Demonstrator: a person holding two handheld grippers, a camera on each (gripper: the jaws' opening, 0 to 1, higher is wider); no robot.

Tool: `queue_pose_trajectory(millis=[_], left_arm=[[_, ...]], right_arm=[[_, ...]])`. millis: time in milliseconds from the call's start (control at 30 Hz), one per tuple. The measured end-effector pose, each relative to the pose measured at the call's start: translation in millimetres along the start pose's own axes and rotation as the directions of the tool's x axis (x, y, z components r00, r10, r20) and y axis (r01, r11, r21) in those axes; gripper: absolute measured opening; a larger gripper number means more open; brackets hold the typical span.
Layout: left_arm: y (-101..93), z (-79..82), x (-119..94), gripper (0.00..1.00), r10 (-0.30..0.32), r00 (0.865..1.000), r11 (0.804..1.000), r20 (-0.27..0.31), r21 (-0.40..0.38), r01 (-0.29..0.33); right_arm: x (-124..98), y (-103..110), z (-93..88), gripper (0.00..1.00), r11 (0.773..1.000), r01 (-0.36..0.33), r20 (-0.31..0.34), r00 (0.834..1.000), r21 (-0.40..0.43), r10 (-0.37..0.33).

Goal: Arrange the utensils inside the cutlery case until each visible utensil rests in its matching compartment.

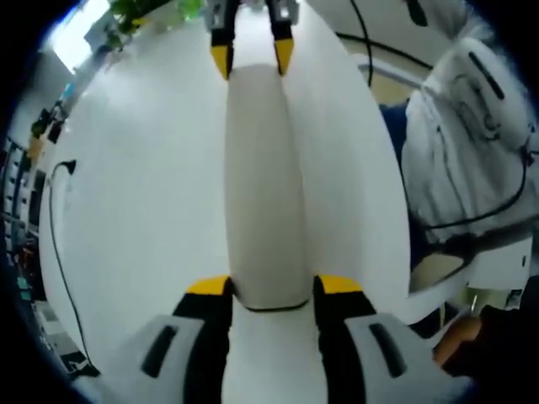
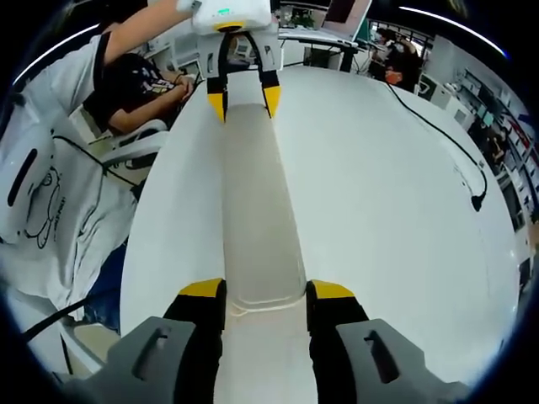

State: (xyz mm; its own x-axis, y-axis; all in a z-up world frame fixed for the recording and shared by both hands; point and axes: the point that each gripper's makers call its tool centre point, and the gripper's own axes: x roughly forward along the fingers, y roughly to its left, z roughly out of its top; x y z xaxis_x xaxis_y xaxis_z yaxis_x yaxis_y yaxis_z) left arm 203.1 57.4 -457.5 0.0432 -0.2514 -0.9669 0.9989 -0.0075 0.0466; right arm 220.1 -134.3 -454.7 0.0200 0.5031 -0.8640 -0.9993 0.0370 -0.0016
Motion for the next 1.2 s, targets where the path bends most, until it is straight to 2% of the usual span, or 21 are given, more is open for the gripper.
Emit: queue_pose_trajectory(millis=[433,1200], left_arm=[[-3.6,-4.6,-3.2,0.4,0.003,1.0,1.0,0.003,-0.005,-0.003],[-1.6,-5.6,-2.3,0.4,0.002,1.0,1.0,0.003,-0.004,-0.002]], right_arm=[[-2.9,2.0,8.0,0.39,0.999,0.013,-0.014,1.0,-0.029,-0.014],[-1.6,-1.6,6.4,0.38,0.999,0.027,-0.032,0.999,-0.042,-0.029]])
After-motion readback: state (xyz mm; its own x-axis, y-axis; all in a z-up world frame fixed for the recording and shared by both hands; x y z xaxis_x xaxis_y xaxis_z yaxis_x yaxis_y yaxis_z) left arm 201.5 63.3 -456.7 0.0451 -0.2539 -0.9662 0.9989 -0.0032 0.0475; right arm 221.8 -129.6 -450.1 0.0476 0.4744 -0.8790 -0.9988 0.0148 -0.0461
